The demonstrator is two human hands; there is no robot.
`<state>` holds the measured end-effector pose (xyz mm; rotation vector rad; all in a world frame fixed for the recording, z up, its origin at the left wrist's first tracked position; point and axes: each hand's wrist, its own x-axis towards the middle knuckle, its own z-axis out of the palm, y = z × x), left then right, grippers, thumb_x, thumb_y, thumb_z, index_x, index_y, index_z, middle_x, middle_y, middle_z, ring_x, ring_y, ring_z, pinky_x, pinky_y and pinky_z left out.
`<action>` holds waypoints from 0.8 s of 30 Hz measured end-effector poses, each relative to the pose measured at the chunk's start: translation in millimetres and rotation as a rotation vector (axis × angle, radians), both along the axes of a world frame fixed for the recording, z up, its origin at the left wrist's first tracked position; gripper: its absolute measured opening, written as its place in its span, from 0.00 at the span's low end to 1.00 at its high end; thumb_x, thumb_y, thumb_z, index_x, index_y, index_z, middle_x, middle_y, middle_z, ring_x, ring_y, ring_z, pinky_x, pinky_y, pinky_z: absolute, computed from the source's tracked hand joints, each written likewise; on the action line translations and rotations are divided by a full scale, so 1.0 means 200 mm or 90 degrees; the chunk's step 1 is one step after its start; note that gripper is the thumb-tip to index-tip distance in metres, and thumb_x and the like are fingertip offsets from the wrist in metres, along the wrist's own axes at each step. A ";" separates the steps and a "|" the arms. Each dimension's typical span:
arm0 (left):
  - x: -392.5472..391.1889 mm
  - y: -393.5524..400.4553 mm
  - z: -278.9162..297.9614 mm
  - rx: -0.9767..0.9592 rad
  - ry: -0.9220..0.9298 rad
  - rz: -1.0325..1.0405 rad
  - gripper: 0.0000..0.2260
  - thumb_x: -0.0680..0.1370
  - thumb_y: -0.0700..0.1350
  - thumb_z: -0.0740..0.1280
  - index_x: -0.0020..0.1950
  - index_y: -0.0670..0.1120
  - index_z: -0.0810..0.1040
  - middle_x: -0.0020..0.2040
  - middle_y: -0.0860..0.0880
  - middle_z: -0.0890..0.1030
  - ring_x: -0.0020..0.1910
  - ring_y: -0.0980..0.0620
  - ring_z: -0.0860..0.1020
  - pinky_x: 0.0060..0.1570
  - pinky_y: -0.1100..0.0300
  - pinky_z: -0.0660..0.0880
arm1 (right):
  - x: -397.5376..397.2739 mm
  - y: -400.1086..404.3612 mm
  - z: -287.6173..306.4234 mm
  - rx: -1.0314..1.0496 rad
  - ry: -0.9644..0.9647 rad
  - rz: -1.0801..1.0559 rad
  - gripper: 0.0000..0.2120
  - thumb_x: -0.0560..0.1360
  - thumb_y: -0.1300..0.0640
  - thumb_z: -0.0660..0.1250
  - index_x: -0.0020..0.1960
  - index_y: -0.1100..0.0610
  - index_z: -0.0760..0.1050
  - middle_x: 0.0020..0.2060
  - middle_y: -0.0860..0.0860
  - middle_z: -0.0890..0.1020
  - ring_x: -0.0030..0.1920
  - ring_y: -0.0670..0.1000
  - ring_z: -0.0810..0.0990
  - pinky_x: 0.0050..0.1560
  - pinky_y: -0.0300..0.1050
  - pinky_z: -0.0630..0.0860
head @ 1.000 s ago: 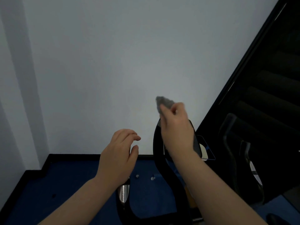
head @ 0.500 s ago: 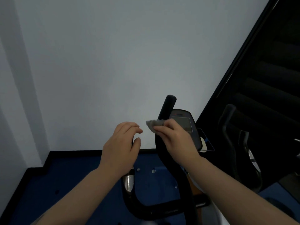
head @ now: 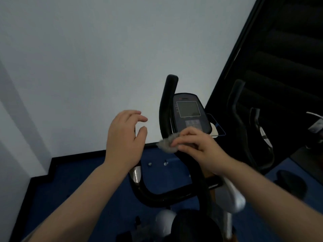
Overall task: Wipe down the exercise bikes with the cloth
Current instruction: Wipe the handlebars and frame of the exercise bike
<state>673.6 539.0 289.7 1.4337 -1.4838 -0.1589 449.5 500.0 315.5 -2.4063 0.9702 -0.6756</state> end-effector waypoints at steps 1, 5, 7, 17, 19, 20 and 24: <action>-0.01 0.01 0.01 -0.001 0.029 -0.007 0.11 0.75 0.40 0.62 0.55 0.46 0.80 0.61 0.50 0.77 0.64 0.53 0.70 0.67 0.55 0.64 | -0.03 -0.02 0.05 0.055 0.044 0.023 0.08 0.75 0.58 0.69 0.52 0.50 0.83 0.46 0.45 0.76 0.48 0.47 0.77 0.52 0.46 0.75; -0.12 0.06 0.04 -0.016 0.054 -0.038 0.13 0.76 0.42 0.60 0.58 0.47 0.78 0.65 0.51 0.74 0.69 0.55 0.67 0.74 0.52 0.54 | 0.10 -0.08 0.11 0.001 -0.014 -0.047 0.08 0.75 0.59 0.69 0.53 0.52 0.82 0.48 0.48 0.77 0.51 0.46 0.76 0.56 0.44 0.74; -0.19 0.08 0.03 -0.003 0.056 -0.088 0.14 0.77 0.44 0.59 0.60 0.48 0.77 0.66 0.54 0.73 0.70 0.59 0.66 0.76 0.54 0.48 | 0.21 -0.03 0.01 -0.088 -0.048 -0.112 0.08 0.75 0.58 0.69 0.52 0.53 0.83 0.49 0.48 0.78 0.52 0.50 0.76 0.54 0.48 0.74; -0.33 0.10 -0.06 0.090 0.016 -0.279 0.14 0.81 0.41 0.58 0.65 0.51 0.74 0.67 0.56 0.73 0.69 0.62 0.66 0.73 0.68 0.46 | -0.20 0.21 -0.04 0.024 0.061 -0.115 0.09 0.73 0.56 0.71 0.53 0.47 0.81 0.47 0.45 0.75 0.50 0.44 0.77 0.54 0.52 0.75; -0.39 0.09 -0.06 0.110 -0.013 -0.294 0.14 0.81 0.42 0.58 0.65 0.51 0.74 0.67 0.55 0.74 0.70 0.58 0.67 0.74 0.63 0.47 | -0.09 0.20 -0.06 0.006 -0.054 -0.226 0.09 0.74 0.59 0.70 0.53 0.51 0.81 0.47 0.48 0.76 0.50 0.47 0.78 0.54 0.52 0.76; -0.41 0.09 -0.06 0.115 -0.028 -0.292 0.14 0.81 0.43 0.57 0.66 0.50 0.74 0.67 0.54 0.75 0.71 0.57 0.66 0.74 0.62 0.47 | -0.05 0.24 -0.10 0.000 -0.102 -0.279 0.09 0.74 0.60 0.70 0.53 0.52 0.81 0.47 0.48 0.77 0.49 0.47 0.78 0.53 0.52 0.76; -0.43 0.09 -0.10 0.132 -0.112 -0.264 0.15 0.81 0.46 0.56 0.67 0.50 0.73 0.68 0.52 0.73 0.73 0.57 0.62 0.75 0.59 0.46 | -0.16 0.58 -0.30 -0.013 -0.142 -0.365 0.09 0.74 0.58 0.70 0.53 0.49 0.82 0.46 0.46 0.76 0.49 0.45 0.77 0.50 0.40 0.75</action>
